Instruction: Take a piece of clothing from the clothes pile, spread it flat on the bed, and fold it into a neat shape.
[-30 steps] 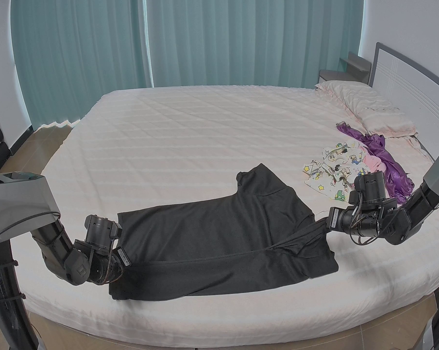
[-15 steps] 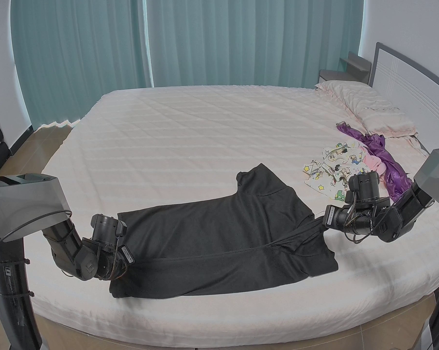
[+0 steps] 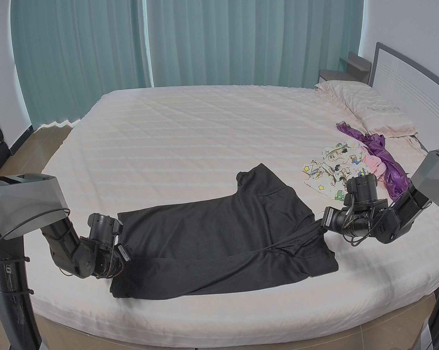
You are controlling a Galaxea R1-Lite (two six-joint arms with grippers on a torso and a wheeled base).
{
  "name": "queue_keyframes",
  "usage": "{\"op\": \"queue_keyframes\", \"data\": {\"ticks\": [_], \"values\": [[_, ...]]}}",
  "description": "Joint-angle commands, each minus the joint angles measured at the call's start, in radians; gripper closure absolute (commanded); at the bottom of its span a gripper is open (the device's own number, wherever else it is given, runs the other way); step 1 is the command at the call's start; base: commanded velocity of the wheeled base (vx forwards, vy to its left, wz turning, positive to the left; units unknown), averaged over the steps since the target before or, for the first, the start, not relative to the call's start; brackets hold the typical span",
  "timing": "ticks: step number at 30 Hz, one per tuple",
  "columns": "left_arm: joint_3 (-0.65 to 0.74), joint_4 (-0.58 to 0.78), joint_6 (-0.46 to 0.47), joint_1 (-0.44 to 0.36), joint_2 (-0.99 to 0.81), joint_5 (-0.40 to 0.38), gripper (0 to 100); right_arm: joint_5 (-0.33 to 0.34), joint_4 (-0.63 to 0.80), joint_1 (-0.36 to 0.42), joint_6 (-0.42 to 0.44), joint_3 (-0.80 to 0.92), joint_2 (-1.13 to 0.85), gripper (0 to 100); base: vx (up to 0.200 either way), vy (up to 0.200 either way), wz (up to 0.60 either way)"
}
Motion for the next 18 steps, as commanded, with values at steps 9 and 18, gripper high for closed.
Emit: {"op": "queue_keyframes", "data": {"ticks": [9,18], "values": [[0.18,-0.007,-0.001,0.049,-0.211,-0.09,0,0.009,0.016,0.007,0.013,0.064,-0.068,100,0.0,0.0,0.0],[0.285,-0.085,-0.078,0.049,-0.221,-0.153,0,0.046,0.148,0.014,-0.004,0.186,-0.188,0,0.0,0.0,0.0]]}}
